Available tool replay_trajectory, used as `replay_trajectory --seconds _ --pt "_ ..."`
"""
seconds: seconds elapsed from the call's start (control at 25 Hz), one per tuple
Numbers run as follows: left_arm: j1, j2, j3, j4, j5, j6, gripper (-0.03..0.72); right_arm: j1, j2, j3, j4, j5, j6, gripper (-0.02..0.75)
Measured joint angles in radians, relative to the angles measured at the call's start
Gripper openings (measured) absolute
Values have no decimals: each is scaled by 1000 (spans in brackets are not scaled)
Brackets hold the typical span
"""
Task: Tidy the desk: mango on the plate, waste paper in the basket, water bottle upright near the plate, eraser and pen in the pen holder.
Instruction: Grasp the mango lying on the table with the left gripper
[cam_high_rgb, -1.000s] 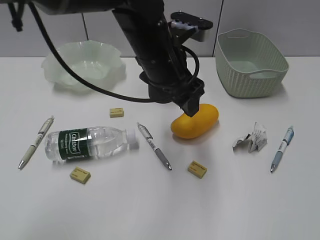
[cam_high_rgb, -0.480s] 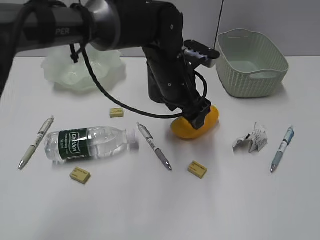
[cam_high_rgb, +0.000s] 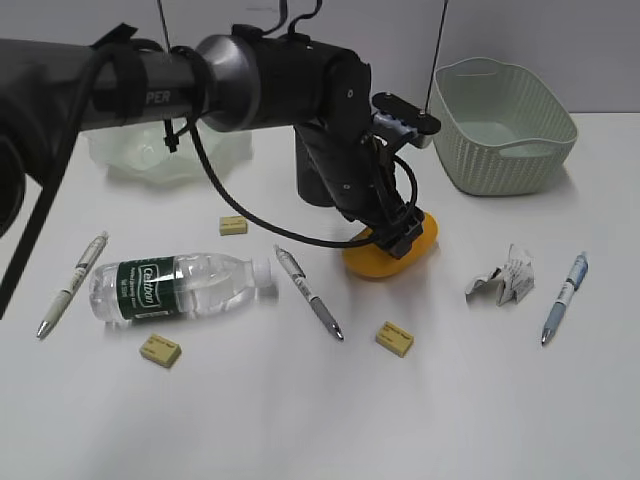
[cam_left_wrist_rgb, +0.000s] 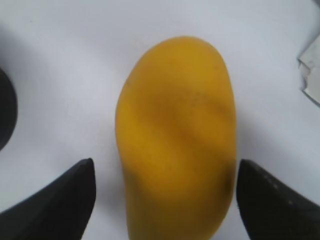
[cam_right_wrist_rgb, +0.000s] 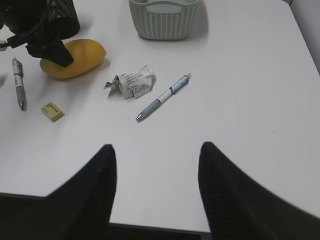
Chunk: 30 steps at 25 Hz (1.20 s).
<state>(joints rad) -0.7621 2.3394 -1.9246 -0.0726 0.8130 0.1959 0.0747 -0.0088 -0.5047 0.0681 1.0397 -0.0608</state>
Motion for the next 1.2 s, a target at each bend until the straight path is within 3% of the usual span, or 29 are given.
replay_trajectory --seconds 0.44,0.64,1.2 --pt "0 59 -1 0 -17 0 666 0 0 0 0 0 0 426" --pt "0 59 -1 0 -25 0 566 0 0 0 0 0 0 426" --pt "0 24 -101 -33 118 0 566 0 0 0 0 0 0 426"
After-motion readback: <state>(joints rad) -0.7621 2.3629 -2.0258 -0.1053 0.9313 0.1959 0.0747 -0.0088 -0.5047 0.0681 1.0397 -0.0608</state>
